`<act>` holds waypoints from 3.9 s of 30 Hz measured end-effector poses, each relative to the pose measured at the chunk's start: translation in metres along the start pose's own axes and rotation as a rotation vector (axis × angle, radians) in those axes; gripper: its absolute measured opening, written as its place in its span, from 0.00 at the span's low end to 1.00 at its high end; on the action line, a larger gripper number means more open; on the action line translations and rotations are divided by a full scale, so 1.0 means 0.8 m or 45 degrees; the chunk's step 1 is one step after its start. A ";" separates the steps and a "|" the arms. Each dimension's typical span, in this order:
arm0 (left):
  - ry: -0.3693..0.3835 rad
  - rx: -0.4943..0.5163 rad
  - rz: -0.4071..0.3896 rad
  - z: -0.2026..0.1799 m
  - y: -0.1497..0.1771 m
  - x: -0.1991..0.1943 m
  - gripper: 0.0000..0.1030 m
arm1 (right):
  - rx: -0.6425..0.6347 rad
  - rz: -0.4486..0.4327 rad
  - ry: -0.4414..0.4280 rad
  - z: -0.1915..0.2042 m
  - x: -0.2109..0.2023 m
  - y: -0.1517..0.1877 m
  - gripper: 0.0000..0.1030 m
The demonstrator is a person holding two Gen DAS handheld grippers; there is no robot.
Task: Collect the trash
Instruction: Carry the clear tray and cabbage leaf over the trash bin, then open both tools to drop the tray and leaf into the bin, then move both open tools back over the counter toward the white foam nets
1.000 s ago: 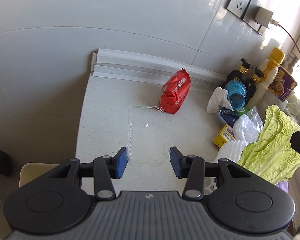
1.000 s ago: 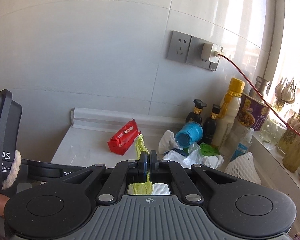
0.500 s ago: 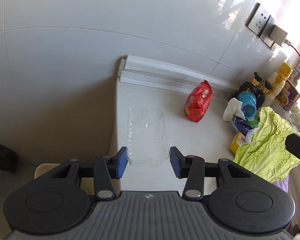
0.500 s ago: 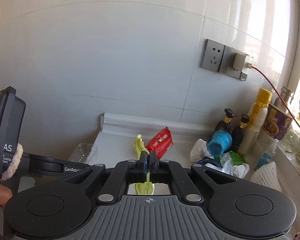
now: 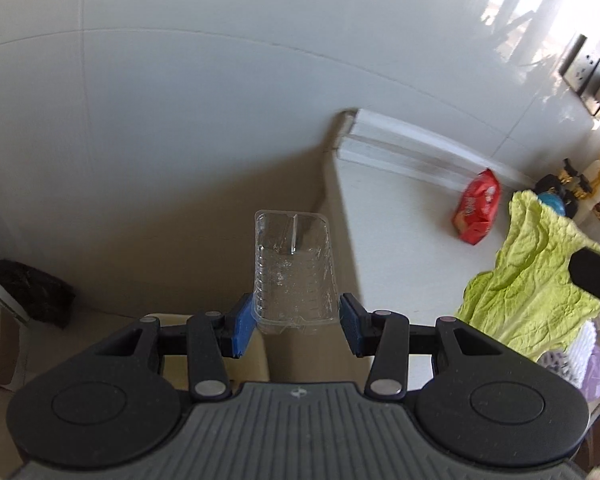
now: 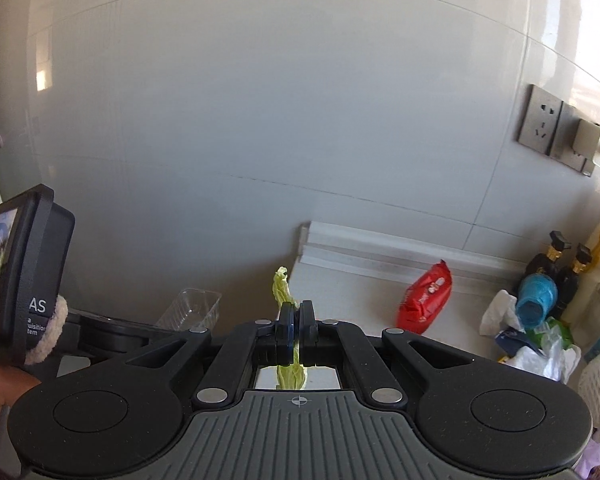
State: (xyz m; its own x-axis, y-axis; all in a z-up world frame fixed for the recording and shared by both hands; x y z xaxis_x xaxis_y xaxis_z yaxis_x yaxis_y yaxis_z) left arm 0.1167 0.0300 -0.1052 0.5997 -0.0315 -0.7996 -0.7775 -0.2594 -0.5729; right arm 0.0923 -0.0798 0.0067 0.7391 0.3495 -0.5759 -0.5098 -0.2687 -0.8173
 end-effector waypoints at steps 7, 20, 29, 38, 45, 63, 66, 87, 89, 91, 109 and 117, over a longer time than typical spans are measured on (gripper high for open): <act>-0.076 -0.035 0.067 0.043 0.014 0.013 0.41 | -0.004 0.015 -0.112 0.043 0.026 -0.006 0.00; -0.193 -0.049 0.258 0.096 0.062 0.074 0.41 | 0.091 0.151 -0.262 0.088 0.093 0.024 0.00; -0.214 -0.002 0.393 0.122 0.107 0.123 0.41 | 0.228 0.351 -0.293 0.097 0.166 0.090 0.00; -0.247 0.032 0.469 0.146 0.133 0.154 0.41 | 0.261 0.475 -0.283 0.098 0.208 0.132 0.00; -0.284 0.060 0.491 0.152 0.139 0.164 0.41 | 0.277 0.512 -0.276 0.102 0.226 0.147 0.00; -0.279 0.109 0.511 0.142 0.143 0.165 0.71 | 0.363 0.535 -0.291 0.096 0.240 0.150 0.34; -0.274 0.113 0.509 0.143 0.142 0.164 0.73 | 0.365 0.528 -0.293 0.094 0.237 0.151 0.34; -0.215 0.185 0.341 0.116 0.078 0.107 0.97 | 0.248 0.259 -0.275 0.051 0.121 0.095 0.80; -0.206 0.215 0.307 0.107 0.067 0.097 0.98 | 0.244 0.227 -0.241 0.038 0.103 0.093 0.83; -0.190 0.245 0.267 0.097 0.056 0.087 0.99 | 0.245 0.194 -0.201 0.022 0.084 0.092 0.85; 0.124 0.505 0.032 -0.087 -0.004 0.002 0.99 | 0.356 0.023 0.268 -0.185 -0.050 0.103 0.91; 0.320 0.619 0.034 -0.194 0.015 -0.005 0.99 | 0.442 -0.012 0.447 -0.285 -0.089 0.132 0.92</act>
State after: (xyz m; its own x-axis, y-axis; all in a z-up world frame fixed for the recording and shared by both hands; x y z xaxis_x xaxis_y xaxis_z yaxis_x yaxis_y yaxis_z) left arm 0.1345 -0.1224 -0.0810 0.5592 -0.2769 -0.7814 -0.7552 0.2187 -0.6179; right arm 0.0860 -0.3377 -0.0342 0.8176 0.0104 -0.5756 -0.5749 0.0684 -0.8154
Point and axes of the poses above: each gripper's, at about its wrist camera, not at the fingertips, and x roughly the way its jaws point, z to its left, y to its underside, the point moved 7 cm from there along x, roughly the way its jaws point, and after that the axes turned 6 degrees about -y, right-handed, at the moved point
